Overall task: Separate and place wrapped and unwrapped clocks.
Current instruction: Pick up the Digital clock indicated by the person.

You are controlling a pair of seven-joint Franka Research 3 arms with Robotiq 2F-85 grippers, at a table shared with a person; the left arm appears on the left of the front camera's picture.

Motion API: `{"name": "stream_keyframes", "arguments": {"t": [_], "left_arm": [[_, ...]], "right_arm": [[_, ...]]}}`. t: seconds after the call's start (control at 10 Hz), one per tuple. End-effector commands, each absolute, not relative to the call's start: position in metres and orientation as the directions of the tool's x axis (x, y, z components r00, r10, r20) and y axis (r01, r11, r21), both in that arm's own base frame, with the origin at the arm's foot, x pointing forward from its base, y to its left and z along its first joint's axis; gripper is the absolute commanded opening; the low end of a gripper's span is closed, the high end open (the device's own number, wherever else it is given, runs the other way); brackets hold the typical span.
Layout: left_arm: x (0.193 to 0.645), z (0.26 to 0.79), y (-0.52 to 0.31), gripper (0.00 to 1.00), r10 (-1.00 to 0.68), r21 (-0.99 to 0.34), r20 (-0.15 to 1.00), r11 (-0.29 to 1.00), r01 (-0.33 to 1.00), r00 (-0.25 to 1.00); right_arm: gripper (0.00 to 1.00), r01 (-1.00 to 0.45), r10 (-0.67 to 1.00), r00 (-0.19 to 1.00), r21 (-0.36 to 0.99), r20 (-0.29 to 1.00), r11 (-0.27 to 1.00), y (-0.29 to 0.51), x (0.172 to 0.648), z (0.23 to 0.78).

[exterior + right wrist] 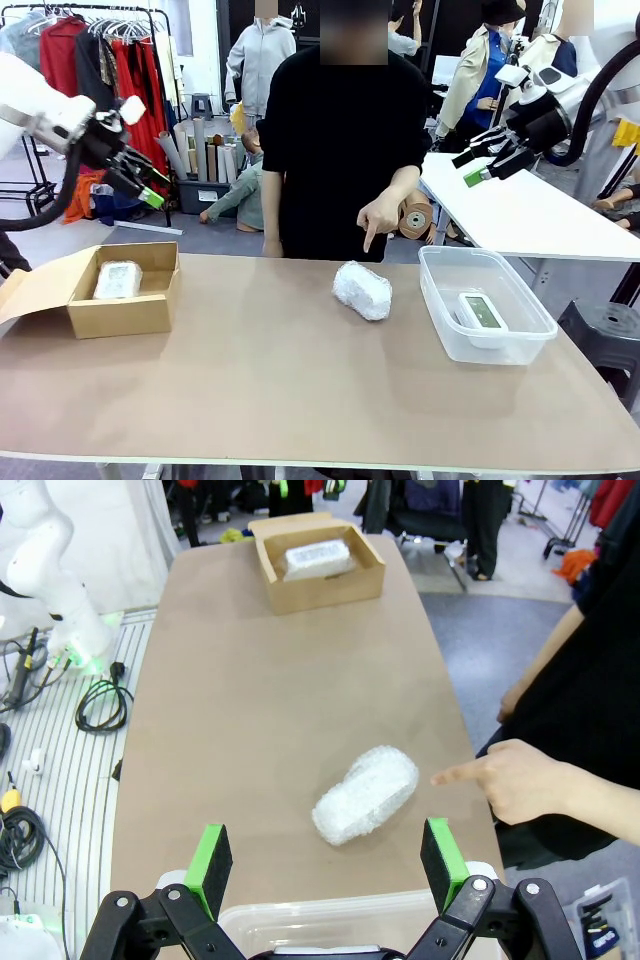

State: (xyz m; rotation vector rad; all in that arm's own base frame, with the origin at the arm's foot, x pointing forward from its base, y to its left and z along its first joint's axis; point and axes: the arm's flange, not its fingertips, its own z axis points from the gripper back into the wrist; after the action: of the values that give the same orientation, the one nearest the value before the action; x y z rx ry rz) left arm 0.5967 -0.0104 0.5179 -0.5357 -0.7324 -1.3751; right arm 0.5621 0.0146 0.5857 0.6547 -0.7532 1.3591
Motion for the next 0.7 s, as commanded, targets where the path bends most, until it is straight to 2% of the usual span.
{"name": "stream_keyframes", "arguments": {"t": [0.0,0.3,0.4,0.5,0.6], "left_arm": [[0.587,0.507,-0.044,1.0,-0.698,-0.028,0.711,0.094,0.995,0.085],[0.582,0.471,-0.114,1.0,-0.753,-0.093,0.605,0.254,0.963,0.257],[0.58,0.46,-0.139,1.0,-0.772,-0.061,0.564,0.315,0.947,0.293],[0.581,0.449,-0.164,1.0,-0.821,-0.017,0.471,0.356,0.934,0.322],[0.584,0.438,-0.181,1.0,-0.845,0.067,0.427,0.384,0.921,0.321]], "right_arm": [[1.0,-0.994,0.613,0.049,-0.02,0.789,0.105,0.014,0.561,0.587],[1.0,-0.994,0.613,0.049,-0.02,0.789,0.105,0.014,0.561,0.587],[1.0,-0.994,0.613,0.049,-0.02,0.789,0.105,0.014,0.561,0.587],[1.0,-0.994,0.613,0.049,-0.02,0.789,0.105,0.014,0.561,0.587],[1.0,-0.994,0.613,0.049,-0.02,0.789,0.105,0.014,0.561,0.587]]}}
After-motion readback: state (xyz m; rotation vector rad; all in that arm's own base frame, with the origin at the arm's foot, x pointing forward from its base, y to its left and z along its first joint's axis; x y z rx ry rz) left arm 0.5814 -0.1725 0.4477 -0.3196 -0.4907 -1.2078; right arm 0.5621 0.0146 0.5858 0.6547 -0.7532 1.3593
